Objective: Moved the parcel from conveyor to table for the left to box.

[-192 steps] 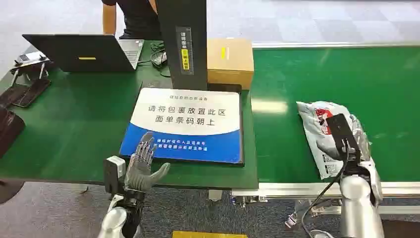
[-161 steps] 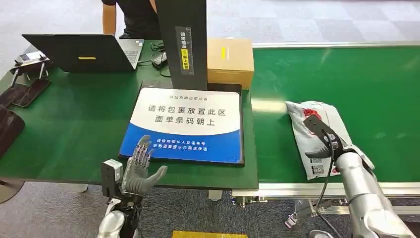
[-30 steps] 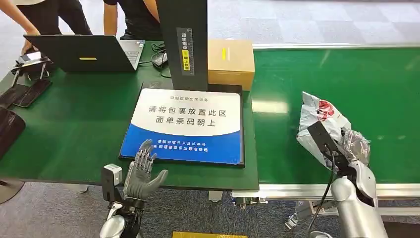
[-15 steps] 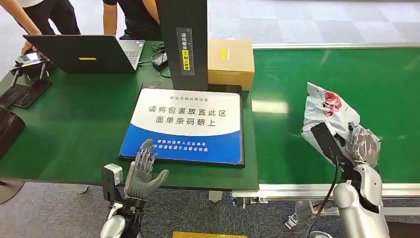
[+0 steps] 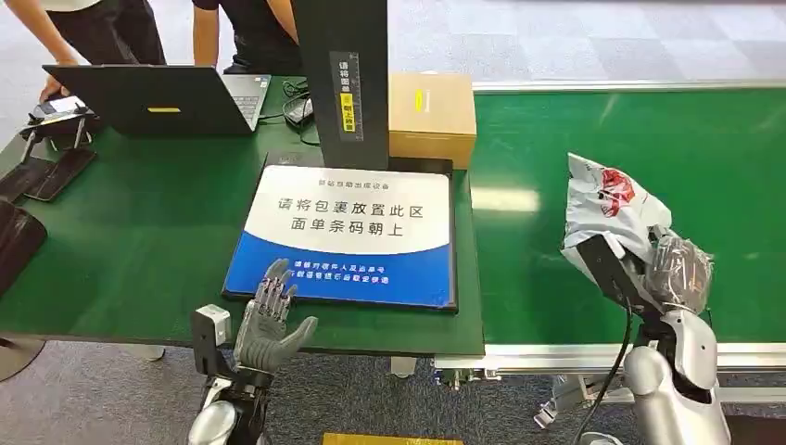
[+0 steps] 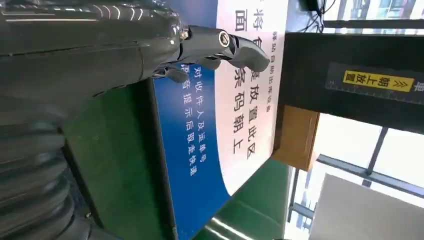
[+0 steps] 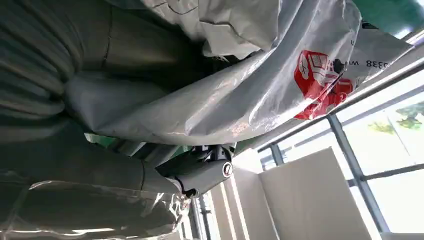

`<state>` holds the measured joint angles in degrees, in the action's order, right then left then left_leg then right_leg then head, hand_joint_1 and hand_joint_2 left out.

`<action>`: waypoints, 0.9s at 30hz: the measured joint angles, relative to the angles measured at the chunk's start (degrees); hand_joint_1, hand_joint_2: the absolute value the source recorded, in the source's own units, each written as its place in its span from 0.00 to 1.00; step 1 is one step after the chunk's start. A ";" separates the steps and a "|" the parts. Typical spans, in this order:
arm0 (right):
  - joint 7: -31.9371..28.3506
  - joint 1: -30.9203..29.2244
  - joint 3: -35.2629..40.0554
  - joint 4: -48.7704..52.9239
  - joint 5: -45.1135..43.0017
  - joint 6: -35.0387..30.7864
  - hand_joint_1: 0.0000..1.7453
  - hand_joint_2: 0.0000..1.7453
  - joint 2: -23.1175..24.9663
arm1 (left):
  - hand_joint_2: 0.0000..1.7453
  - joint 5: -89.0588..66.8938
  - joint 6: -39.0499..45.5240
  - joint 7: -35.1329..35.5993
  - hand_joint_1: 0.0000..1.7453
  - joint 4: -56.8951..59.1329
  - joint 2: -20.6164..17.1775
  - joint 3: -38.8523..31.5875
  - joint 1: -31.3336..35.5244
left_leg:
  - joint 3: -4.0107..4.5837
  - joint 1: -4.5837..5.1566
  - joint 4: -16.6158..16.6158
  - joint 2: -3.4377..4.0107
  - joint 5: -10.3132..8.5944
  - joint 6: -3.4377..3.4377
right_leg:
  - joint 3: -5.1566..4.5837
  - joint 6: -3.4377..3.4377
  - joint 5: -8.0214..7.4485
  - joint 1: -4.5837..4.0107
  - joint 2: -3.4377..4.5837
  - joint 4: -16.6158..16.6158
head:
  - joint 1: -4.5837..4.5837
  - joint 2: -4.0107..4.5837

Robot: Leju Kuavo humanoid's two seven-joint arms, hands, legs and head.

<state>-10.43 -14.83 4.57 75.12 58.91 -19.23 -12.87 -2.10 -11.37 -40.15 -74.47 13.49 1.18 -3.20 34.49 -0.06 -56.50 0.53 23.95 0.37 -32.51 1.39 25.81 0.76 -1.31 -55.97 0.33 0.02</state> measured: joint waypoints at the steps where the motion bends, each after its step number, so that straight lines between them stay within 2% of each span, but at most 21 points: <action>1: -0.39 0.22 0.50 0.46 0.37 0.22 1.00 1.00 0.00 | 1.00 0.02 -0.07 0.00 0.00 0.07 0.00 0.02 0.20 | 0.00 0.00 0.00 0.00 0.00 0.00 | 0.00 0.00 0.00 0.00 0.00 0.00 | -0.02 0.00; 14: -3.23 0.44 10.73 2.66 6.67 2.38 1.00 1.00 -0.02 | 1.00 0.00 -0.44 0.00 0.00 0.57 0.00 0.22 1.25 | 0.04 0.00 0.00 0.01 0.00 -0.01 | -0.02 0.00 0.00 0.00 0.01 0.00 | 0.00 0.00; 27: -5.79 -8.17 24.39 -1.16 12.28 0.44 1.00 1.00 -0.09 | 1.00 0.07 -0.28 0.00 0.00 0.92 0.00 -0.09 1.59 | 0.07 0.00 0.00 0.01 0.00 0.00 | -0.07 0.00 0.00 0.00 0.01 -0.02 | -0.02 0.00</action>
<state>-16.22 -23.00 28.96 73.97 71.19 -18.80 -12.96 -2.03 -11.65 -40.15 -73.55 13.49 1.09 -1.61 34.55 -0.07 -56.50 0.54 23.95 0.36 -32.58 1.39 25.81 0.76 -1.30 -55.99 0.31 0.02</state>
